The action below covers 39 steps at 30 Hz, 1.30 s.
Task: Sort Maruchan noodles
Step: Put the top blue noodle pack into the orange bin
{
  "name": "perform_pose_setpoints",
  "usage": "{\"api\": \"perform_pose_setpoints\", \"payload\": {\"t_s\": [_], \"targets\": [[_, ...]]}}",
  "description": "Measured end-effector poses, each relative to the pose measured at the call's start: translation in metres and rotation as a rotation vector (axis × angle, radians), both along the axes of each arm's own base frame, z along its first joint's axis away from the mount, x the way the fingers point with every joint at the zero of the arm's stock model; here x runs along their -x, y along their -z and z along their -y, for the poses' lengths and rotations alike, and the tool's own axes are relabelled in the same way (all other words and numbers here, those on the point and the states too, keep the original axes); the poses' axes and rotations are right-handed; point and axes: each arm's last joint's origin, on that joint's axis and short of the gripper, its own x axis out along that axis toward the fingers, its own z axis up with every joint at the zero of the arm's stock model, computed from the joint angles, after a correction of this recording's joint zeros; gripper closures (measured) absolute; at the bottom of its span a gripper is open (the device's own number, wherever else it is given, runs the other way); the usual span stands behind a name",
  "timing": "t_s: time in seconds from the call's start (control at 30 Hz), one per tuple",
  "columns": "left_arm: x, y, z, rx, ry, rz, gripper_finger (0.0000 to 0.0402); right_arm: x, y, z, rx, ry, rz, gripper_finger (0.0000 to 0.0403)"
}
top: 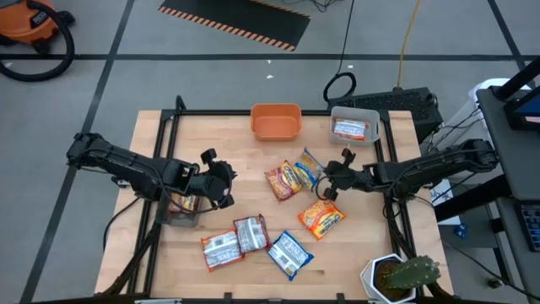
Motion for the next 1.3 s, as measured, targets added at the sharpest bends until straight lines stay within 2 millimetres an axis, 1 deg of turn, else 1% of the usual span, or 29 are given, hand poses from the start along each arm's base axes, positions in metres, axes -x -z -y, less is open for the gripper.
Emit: {"api": "perform_pose_setpoints", "payload": {"t_s": [0.17,0.3,0.53,0.7,0.9,1.07,1.2,1.3], "targets": [[-0.002,0.0,0.0,0.011,-0.009,0.019,0.0365,-0.011,-0.023,0.004,0.048,-0.013,0.045,0.0403],[-0.004,0.003,0.001,0.011,-0.013,0.008,0.0365,-0.02,-0.038,0.008,0.099,-0.038,0.132,0.0403],[-0.005,0.006,0.004,0.013,-0.01,-0.002,0.0365,-0.03,-0.057,0.02,0.205,-0.05,0.27,0.0403],[-0.003,0.006,0.01,0.014,0.015,-0.003,0.0365,-0.034,-0.068,0.032,0.226,-0.066,0.381,0.0403],[-0.003,0.006,0.013,0.013,0.029,-0.004,0.0365,-0.034,-0.079,0.053,0.267,-0.031,0.482,0.0403],[-0.003,0.006,0.013,0.011,0.031,-0.004,0.0365,-0.035,-0.088,0.07,0.29,-0.035,0.599,0.0403],[-0.005,0.004,0.012,0.016,0.028,0.018,0.0365,-0.042,-0.087,0.086,0.317,-0.043,0.665,0.0403],[-0.007,0.003,0.012,0.012,0.037,0.039,0.0365,-0.051,-0.081,0.099,0.317,-0.038,0.661,0.0403]]}}
